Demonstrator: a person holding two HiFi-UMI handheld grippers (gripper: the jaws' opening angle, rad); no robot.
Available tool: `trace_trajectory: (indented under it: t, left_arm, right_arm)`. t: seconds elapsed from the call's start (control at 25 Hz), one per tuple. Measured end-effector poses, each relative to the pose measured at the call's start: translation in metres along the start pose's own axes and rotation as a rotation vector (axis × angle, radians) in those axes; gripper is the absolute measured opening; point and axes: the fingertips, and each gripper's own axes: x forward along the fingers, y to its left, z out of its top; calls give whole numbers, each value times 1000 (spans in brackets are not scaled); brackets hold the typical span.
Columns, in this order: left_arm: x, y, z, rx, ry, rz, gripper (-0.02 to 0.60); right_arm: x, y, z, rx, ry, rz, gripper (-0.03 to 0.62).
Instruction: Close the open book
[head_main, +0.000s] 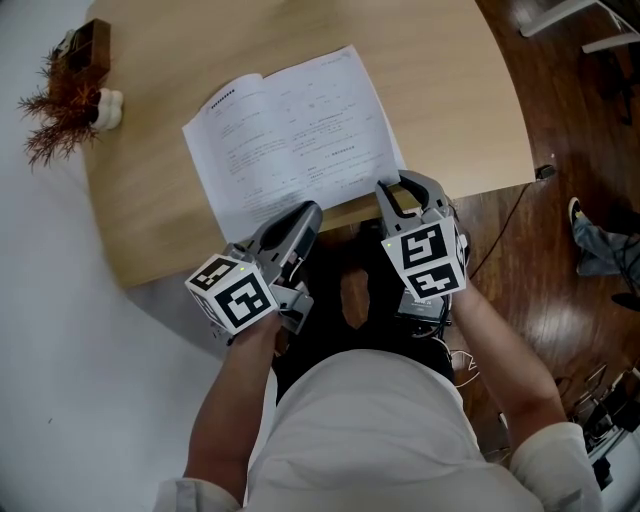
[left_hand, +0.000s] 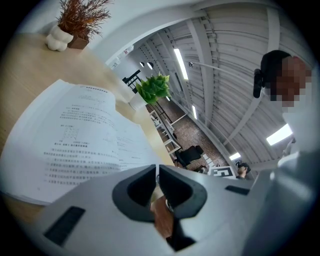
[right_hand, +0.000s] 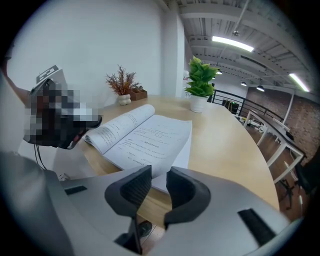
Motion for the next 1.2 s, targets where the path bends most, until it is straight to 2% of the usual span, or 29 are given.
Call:
trace_trajectory:
  t: [0.24,0.64,1.2]
  left_arm:
    - [-1,-2,0,3,0,1,-2]
    - [-4,-6,1,18,-10,-8,-2]
    - [-18,-3,8,22,-33,11,-2]
  right_arm:
    - [-3,-8,-4,-4,10,-22,101]
    - [-19,-28,-3,8,-4,-76,101]
    - [-32,-31,5,10,-13,-100,101]
